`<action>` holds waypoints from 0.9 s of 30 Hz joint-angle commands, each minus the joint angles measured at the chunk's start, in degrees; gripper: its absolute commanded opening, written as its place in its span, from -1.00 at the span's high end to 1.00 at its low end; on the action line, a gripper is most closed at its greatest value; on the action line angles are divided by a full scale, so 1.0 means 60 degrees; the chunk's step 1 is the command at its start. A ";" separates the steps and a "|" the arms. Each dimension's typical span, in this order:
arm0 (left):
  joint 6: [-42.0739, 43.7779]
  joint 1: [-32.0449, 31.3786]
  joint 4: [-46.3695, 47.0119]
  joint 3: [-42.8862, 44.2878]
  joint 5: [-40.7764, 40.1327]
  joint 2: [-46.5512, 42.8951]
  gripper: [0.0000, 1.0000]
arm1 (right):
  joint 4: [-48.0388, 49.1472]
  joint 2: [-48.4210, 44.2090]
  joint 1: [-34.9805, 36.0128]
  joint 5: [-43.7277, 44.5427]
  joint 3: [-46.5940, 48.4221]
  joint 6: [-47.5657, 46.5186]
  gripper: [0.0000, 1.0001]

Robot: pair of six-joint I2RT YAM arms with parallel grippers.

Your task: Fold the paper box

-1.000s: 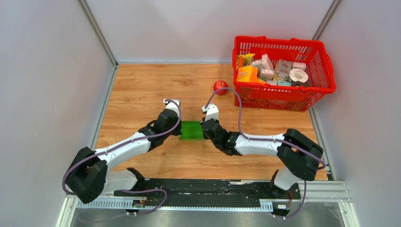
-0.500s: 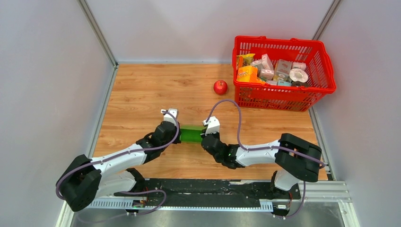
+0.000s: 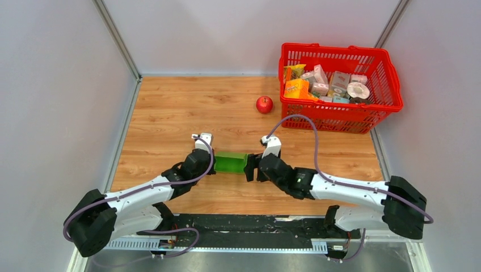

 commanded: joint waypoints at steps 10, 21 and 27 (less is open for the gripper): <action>-0.0355 -0.0751 -0.1264 0.0651 -0.1831 0.0037 0.98 | -0.0620 0.0707 -0.3093 -0.5924 0.1608 0.6420 -0.41; -0.0780 -0.1147 -0.1821 0.1017 -0.2609 0.0373 0.96 | 0.2677 0.2831 -0.3151 -0.7231 0.1140 0.8840 -0.02; -0.1029 -0.1162 -0.1456 0.0461 -0.2315 -0.0022 0.81 | 0.3263 0.3549 -0.3400 -0.7362 0.0862 0.8811 0.21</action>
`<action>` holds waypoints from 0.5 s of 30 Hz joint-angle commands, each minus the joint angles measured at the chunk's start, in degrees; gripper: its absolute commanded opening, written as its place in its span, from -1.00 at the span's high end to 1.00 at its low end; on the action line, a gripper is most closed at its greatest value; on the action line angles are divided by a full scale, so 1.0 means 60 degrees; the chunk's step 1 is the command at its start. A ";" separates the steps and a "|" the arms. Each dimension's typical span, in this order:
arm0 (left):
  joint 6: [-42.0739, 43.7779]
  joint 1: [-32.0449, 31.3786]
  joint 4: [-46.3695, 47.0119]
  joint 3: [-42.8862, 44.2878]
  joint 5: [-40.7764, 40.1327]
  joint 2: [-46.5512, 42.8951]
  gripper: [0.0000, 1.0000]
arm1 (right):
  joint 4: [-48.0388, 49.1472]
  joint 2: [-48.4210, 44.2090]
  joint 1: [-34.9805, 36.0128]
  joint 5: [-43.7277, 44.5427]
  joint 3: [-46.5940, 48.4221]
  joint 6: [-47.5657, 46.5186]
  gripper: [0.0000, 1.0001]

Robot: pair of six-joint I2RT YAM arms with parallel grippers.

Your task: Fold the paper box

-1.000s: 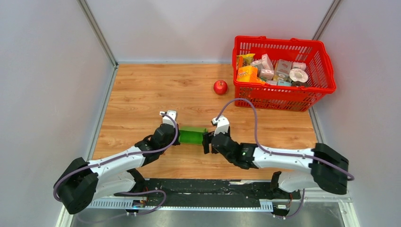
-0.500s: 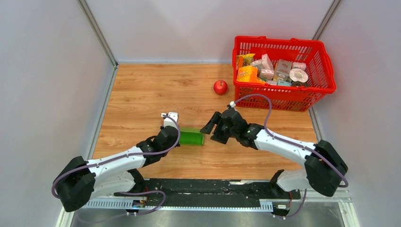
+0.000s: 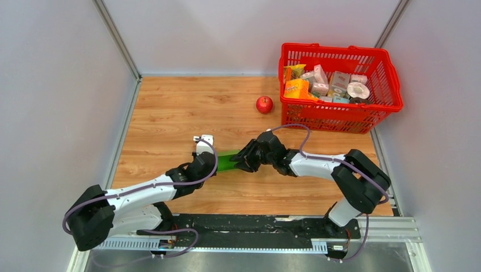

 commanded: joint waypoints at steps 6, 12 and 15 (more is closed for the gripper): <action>0.0050 -0.0029 0.0178 -0.0207 0.0170 -0.0482 0.74 | 0.1677 0.0740 -0.0381 -0.0941 -0.0571 0.0039 0.11; 0.0051 -0.0043 0.0060 -0.0162 0.0112 -0.0482 0.79 | 0.1051 -0.0547 -0.0046 -0.0376 -0.0732 -0.0403 -0.22; -0.0052 -0.0043 0.0031 -0.0192 0.0053 -0.0424 0.81 | 0.0086 -0.1032 0.0145 0.0137 -0.0441 -0.0373 -0.25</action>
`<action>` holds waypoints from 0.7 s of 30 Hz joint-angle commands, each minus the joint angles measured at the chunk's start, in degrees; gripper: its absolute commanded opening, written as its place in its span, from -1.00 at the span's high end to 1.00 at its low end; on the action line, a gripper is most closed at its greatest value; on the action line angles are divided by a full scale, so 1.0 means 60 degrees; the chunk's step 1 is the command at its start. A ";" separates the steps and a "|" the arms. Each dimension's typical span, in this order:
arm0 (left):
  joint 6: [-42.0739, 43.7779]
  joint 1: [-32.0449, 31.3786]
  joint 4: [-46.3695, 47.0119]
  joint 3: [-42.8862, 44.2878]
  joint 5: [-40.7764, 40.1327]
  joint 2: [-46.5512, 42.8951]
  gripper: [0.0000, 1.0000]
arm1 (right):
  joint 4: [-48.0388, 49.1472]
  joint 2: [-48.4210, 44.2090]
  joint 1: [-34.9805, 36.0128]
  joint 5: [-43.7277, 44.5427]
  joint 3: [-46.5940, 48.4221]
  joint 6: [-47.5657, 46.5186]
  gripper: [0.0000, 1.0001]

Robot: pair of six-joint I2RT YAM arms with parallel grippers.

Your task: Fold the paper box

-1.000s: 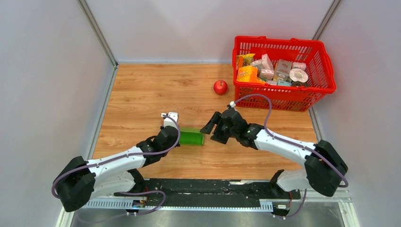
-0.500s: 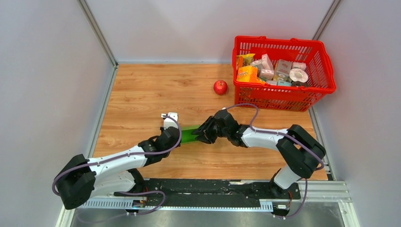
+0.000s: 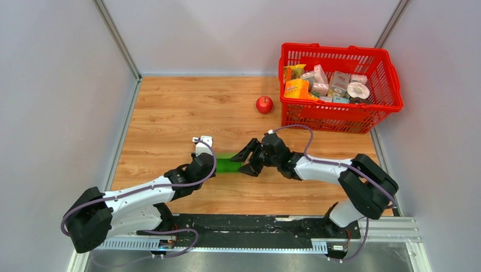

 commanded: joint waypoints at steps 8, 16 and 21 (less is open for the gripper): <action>-0.0004 -0.0043 -0.0145 0.0253 -0.0243 0.0003 0.82 | -0.1703 -0.0221 0.0346 0.1491 0.1540 0.1065 0.03; -0.0093 -0.0043 0.0060 0.0093 -0.0009 -0.0040 0.76 | -0.1938 0.0175 0.0317 0.2502 0.1629 0.1625 0.26; 0.0185 -0.0043 0.0002 0.0034 0.0313 -0.0494 0.39 | -0.1909 0.0469 0.0317 0.2429 0.1702 0.1435 0.43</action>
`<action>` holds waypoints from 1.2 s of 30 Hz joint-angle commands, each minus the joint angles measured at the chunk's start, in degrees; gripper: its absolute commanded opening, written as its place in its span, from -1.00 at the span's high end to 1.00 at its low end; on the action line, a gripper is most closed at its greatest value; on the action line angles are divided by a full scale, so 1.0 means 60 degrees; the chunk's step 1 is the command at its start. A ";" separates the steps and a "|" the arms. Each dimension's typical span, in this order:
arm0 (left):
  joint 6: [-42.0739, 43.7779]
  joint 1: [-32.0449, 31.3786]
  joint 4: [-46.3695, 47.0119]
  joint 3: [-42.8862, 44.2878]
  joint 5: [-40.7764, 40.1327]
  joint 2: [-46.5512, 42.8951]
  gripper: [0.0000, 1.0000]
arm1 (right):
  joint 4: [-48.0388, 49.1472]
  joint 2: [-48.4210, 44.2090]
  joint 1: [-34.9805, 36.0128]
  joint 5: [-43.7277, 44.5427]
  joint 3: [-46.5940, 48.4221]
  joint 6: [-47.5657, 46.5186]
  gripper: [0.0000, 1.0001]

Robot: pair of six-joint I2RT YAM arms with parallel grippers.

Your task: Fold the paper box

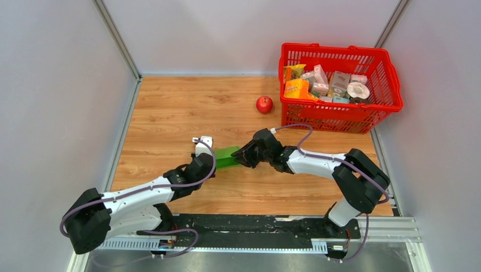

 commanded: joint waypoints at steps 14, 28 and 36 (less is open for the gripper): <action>-0.0407 0.0452 -0.2739 0.0732 0.2766 -0.4033 0.10 | 0.0212 0.0656 0.0011 -0.0075 0.0092 -0.1435 0.33; -0.0114 0.2110 0.0275 0.0954 0.3940 0.0214 0.45 | 0.1179 0.0818 -0.0077 -0.0427 -0.0436 -0.2885 0.04; 0.0047 0.2139 0.0513 0.0412 0.3705 0.0772 0.50 | 0.0450 -0.0089 -0.0501 -0.1567 -0.0057 -0.6384 -0.11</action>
